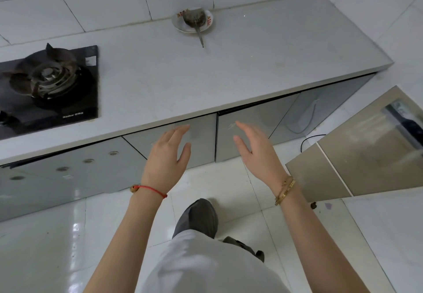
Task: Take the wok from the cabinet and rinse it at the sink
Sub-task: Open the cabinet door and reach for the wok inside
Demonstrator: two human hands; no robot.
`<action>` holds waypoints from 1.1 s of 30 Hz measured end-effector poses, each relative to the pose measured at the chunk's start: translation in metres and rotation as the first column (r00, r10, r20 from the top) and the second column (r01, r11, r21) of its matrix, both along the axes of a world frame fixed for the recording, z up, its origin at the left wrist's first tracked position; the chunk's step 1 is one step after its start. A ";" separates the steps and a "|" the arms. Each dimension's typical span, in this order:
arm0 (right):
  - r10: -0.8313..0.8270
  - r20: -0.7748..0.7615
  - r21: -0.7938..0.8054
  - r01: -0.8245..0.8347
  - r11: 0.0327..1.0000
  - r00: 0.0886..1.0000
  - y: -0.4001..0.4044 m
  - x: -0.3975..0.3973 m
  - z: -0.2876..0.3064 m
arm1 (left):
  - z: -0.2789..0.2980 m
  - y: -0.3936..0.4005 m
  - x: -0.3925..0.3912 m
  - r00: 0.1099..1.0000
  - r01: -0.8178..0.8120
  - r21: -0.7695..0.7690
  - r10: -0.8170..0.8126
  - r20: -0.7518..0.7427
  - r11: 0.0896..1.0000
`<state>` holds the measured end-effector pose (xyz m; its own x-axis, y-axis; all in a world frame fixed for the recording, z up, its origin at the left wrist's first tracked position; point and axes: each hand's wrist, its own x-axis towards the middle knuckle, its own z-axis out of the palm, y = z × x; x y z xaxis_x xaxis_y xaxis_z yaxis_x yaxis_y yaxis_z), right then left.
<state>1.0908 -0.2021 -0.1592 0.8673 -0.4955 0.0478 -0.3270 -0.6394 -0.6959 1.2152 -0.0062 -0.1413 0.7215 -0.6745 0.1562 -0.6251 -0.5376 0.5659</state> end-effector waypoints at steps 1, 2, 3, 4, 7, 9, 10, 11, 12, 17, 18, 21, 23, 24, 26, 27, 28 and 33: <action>-0.008 0.000 0.006 0.008 1.000 1.000 0.002 0.002 -0.004 | -0.004 0.002 0.002 1.000 0.002 0.001 -0.002 -0.004 1.000; -0.014 -0.001 0.011 0.014 1.000 1.000 0.003 0.003 -0.007 | -0.007 0.003 0.003 1.000 0.004 0.003 -0.004 -0.007 1.000; -0.018 -0.004 0.013 0.019 1.000 1.000 0.004 0.005 -0.010 | -0.011 0.002 0.005 1.000 0.006 0.004 -0.006 -0.013 1.000; -0.023 -0.009 0.016 0.023 1.000 1.000 0.005 0.009 -0.017 | -0.017 0.002 0.008 1.000 0.006 0.008 -0.006 -0.022 1.000; -0.041 -0.021 0.015 0.041 0.999 0.999 0.004 0.022 -0.041 | -0.042 -0.001 0.020 0.999 0.009 0.017 -0.008 -0.040 1.000; -0.056 -0.015 0.010 0.056 0.998 0.998 0.002 0.034 -0.063 | -0.064 -0.005 0.029 0.999 0.013 0.018 -0.012 -0.047 1.000; -0.065 -0.007 0.006 0.065 0.998 0.998 0.001 0.039 -0.076 | -0.076 -0.007 0.034 0.999 0.016 0.018 -0.015 -0.044 1.000; -0.074 0.004 0.001 0.074 0.997 0.997 -0.001 0.045 -0.090 | -0.090 -0.010 0.039 0.999 0.018 0.018 -0.017 -0.039 1.000; -0.085 0.014 -0.001 0.085 0.996 0.996 -0.002 0.051 -0.105 | -0.105 -0.012 0.044 0.999 0.019 0.018 -0.018 -0.033 1.000; -0.178 0.092 0.032 0.176 0.984 0.980 -0.013 0.079 -0.184 | -0.188 -0.029 0.066 0.999 0.041 0.011 -0.041 -0.006 0.999; -0.190 0.116 0.029 0.188 0.982 0.975 -0.016 0.083 -0.200 | -0.205 -0.033 0.070 0.999 0.046 0.006 -0.046 0.002 0.999; -0.219 0.169 0.022 0.219 0.976 0.961 -0.025 0.095 -0.244 | -0.254 -0.048 0.079 0.997 0.074 -0.015 -0.074 0.028 0.997; -0.239 0.208 0.027 0.239 0.971 0.948 -0.030 0.102 -0.274 | -0.288 -0.057 0.086 0.993 0.102 -0.025 -0.100 0.059 0.995; -0.246 0.232 0.023 0.248 0.968 0.941 -0.033 0.106 -0.288 | -0.304 -0.062 0.089 0.991 0.114 -0.030 -0.112 0.074 0.993; -0.257 0.286 0.009 0.266 0.964 0.923 -0.037 0.114 -0.314 | -0.336 -0.072 0.094 0.987 0.135 -0.044 -0.130 0.098 0.990; -0.256 0.315 -0.002 0.270 0.963 0.914 -0.039 0.118 -0.326 | -0.351 -0.076 0.097 0.985 0.142 -0.055 -0.136 0.110 0.988; -0.252 0.342 -0.014 0.273 0.962 0.905 -0.040 0.122 -0.337 | -0.364 -0.080 0.099 0.983 0.150 -0.069 -0.141 0.121 0.986; -0.227 0.455 -0.064 0.285 0.956 0.861 -0.050 0.137 -0.376 | -0.411 -0.101 0.108 0.974 0.174 -0.156 -0.147 0.173 0.972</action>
